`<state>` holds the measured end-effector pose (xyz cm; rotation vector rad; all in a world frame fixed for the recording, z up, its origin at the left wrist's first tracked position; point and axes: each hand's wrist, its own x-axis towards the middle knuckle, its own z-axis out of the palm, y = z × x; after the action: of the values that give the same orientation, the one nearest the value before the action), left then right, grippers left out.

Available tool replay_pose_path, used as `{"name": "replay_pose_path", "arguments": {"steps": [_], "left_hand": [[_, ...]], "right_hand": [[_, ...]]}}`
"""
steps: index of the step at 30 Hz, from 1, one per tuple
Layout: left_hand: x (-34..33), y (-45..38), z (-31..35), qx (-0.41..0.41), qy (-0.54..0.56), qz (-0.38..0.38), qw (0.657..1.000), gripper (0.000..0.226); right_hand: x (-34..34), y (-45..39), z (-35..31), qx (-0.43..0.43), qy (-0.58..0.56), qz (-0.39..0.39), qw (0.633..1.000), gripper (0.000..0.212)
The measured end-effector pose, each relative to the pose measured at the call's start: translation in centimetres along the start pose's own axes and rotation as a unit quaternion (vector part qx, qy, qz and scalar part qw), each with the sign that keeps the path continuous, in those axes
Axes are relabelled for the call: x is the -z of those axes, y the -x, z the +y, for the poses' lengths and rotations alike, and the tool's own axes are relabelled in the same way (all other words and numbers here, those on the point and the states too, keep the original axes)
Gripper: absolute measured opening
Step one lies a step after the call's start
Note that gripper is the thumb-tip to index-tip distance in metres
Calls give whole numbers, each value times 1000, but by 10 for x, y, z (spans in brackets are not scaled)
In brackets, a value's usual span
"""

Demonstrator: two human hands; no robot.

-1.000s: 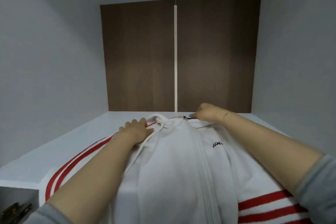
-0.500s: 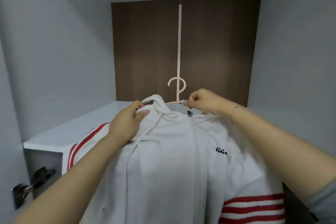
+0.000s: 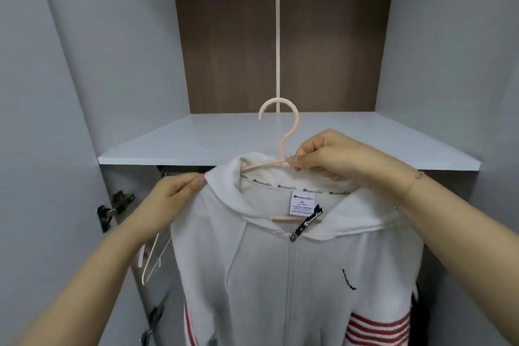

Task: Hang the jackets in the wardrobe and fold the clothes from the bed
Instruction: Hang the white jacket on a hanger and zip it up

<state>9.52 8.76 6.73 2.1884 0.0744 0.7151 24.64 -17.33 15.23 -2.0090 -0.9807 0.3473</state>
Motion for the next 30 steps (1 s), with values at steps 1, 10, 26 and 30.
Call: {"name": "replay_pose_path", "arguments": {"steps": [1,10,26,30], "left_hand": [[2,8,-15,25,-3,-8,1000,36],[-40,82,-75,116,19,-8,993,25],[-118,71,-66,187,306,-53,932,23],[-128,49,-82,195,298,-40,934,22]], "right_hand": [[-14,9,5,-13,-8,10,1000,29],[-140,77,73,-184,-124,126,967,29],[-161,-32,148,-267,-332,301,853,15],[-136,-78,175,-265,-335,316,847,16]]}}
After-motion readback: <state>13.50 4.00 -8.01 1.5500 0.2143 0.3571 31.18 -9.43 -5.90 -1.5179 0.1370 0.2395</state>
